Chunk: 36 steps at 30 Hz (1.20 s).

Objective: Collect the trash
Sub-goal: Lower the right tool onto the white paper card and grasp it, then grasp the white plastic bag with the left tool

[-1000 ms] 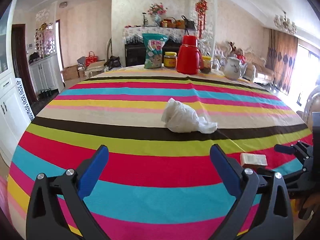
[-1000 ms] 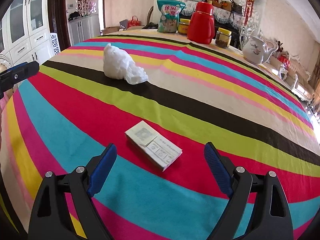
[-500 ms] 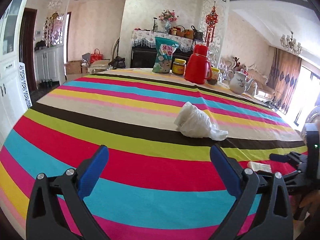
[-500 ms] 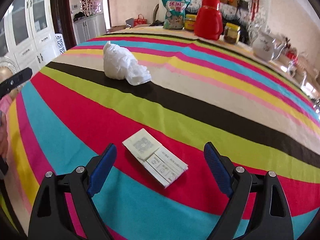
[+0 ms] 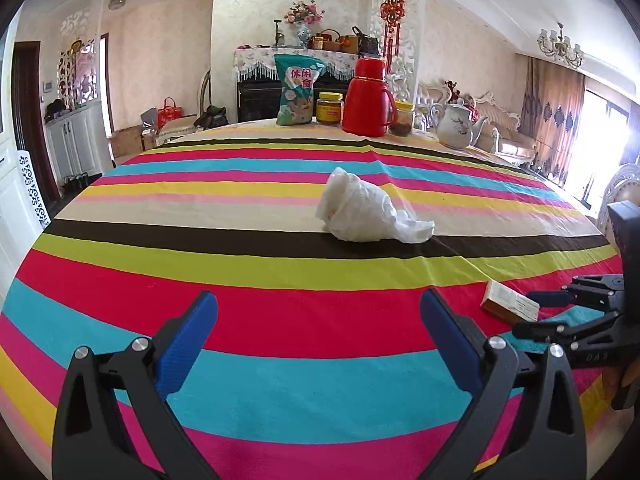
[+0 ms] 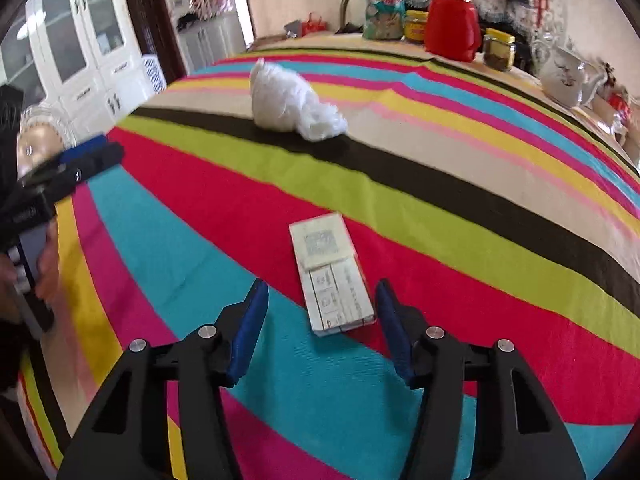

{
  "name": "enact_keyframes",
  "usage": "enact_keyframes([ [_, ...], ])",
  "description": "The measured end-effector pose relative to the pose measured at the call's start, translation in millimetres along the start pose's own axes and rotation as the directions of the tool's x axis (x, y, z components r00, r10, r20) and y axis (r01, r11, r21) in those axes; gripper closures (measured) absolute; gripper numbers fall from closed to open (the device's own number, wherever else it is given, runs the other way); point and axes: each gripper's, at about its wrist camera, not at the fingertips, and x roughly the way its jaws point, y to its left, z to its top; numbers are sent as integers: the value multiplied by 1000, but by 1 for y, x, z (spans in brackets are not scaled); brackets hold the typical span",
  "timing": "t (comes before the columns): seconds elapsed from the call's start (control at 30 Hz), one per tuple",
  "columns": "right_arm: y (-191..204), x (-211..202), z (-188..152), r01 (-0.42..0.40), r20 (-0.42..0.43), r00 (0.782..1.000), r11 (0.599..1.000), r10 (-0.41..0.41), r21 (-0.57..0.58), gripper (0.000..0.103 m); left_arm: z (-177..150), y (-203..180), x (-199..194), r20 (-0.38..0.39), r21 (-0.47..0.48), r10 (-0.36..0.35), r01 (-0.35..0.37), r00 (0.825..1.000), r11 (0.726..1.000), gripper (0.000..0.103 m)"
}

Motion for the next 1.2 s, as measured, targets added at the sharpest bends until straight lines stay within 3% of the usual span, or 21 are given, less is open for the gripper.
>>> enact_keyframes([
  [0.2,15,11,1,77,-15,997,995,-79,-70,55,-1,-1,8,-25,4,-7,7,1000,1000,5],
  [0.23,18,11,0,85,-15,996,993,-86,-82,59,-1,-1,9,-30,3,-8,8,1000,1000,5],
  [0.27,20,10,1,85,-10,996,992,-87,-91,69,-1,0,11,-34,3,-8,8,999,1000,5],
  [0.3,23,10,1,93,-7,996,990,-94,-101,71,-2,-2,12,-37,4,-6,6,999,1000,5],
  [0.47,29,-3,1,103,57,994,990,-98,-95,72,-5,-2,15,-67,0,-24,24,997,1000,5],
  [0.6,36,-11,4,119,104,988,991,-112,-64,72,-5,-1,17,-104,-33,-84,81,991,996,5],
  [0.9,22,-26,7,161,190,967,984,-171,70,72,15,-17,39,-168,-52,-27,19,985,998,5],
  [1.2,5,-27,7,156,200,963,979,-179,129,71,51,-30,116,-189,-129,73,-99,979,987,6],
])
